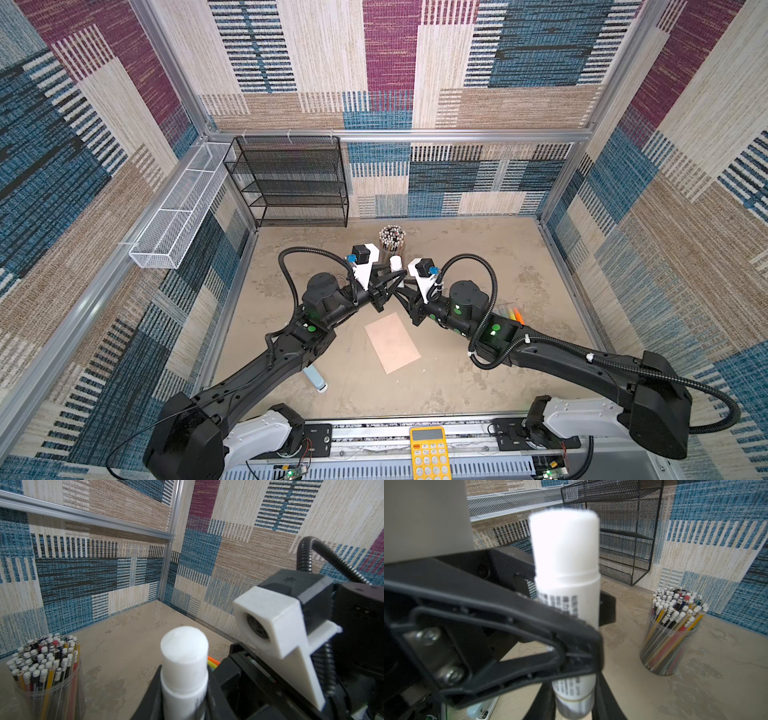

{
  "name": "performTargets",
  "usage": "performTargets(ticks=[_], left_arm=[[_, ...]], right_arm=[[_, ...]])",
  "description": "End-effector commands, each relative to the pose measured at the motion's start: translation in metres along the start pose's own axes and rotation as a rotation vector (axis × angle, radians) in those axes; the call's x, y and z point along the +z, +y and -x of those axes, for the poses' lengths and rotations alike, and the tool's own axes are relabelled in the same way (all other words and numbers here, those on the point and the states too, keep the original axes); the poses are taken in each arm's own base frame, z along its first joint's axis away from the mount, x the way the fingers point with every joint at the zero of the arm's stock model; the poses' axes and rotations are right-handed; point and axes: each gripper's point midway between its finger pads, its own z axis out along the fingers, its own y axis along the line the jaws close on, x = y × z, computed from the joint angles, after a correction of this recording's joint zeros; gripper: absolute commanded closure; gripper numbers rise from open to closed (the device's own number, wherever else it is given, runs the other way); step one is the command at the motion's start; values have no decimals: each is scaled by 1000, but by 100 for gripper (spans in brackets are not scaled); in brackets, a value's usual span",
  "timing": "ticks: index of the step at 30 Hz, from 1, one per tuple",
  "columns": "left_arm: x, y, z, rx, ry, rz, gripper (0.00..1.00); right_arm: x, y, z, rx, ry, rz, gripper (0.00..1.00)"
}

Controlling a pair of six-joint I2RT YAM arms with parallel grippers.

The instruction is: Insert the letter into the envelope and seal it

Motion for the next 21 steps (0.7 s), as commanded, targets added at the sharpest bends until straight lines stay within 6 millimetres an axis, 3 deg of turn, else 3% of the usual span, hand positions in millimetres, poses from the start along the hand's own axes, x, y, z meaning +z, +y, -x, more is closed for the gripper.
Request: performTargets(ticks=[1, 8, 12, 19, 21], left_arm=[[-10, 46, -42, -6, 145, 237, 100], [-30, 61, -11, -51, 56, 268, 100], [-37, 65, 6, -116, 4, 222, 100], [-31, 52, 20, -200, -37, 62, 100], [-27, 39, 24, -218, -47, -45, 100]], right_arm=[[-15, -7, 67, -10, -251, -63, 82], [-18, 9, 38, -165, -190, 54, 60], [-27, 7, 27, -146, -183, 177, 52], [-39, 4, 17, -94, -177, 416, 48], [-38, 6, 12, -69, -165, 484, 47]])
